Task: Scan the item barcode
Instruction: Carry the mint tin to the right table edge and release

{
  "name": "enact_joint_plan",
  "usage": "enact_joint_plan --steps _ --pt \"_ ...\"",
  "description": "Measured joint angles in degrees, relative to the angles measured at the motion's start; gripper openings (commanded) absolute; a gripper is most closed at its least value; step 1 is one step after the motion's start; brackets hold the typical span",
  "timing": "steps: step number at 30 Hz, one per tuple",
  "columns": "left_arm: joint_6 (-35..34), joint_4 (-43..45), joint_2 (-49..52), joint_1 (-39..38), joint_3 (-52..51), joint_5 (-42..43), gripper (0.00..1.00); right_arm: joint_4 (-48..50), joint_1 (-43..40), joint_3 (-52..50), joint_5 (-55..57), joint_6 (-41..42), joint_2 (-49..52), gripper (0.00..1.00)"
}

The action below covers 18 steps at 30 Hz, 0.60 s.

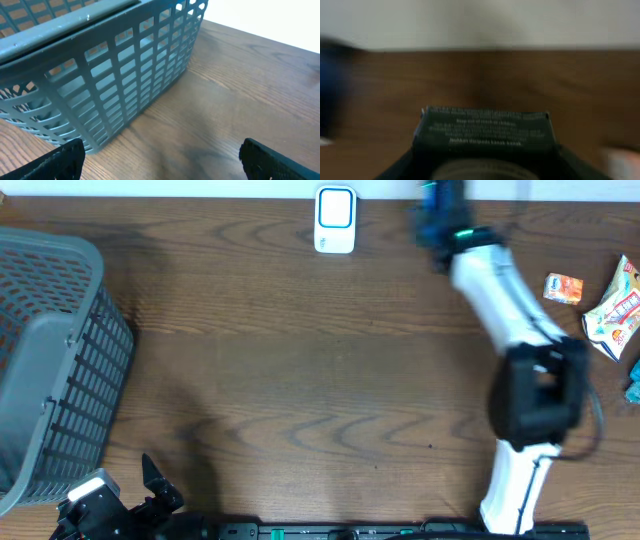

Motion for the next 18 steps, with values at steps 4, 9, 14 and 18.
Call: enact_joint_plan --steps 4,9,14,18 --pt "0.0 -0.04 0.0 0.0 0.0 0.0 0.98 -16.37 -9.42 1.05 2.14 2.51 -2.73 0.31" --pt "0.0 -0.04 0.0 0.0 0.0 0.0 0.98 -31.17 -18.6 0.79 0.7 7.02 1.09 0.3" --pt "0.0 -0.04 0.0 0.0 0.0 0.0 0.98 -33.66 -24.55 0.26 -0.46 8.39 4.35 0.89" --pt "0.0 -0.04 0.0 0.0 0.0 0.0 0.98 -30.6 -28.81 0.2 -1.2 9.18 4.5 0.99"
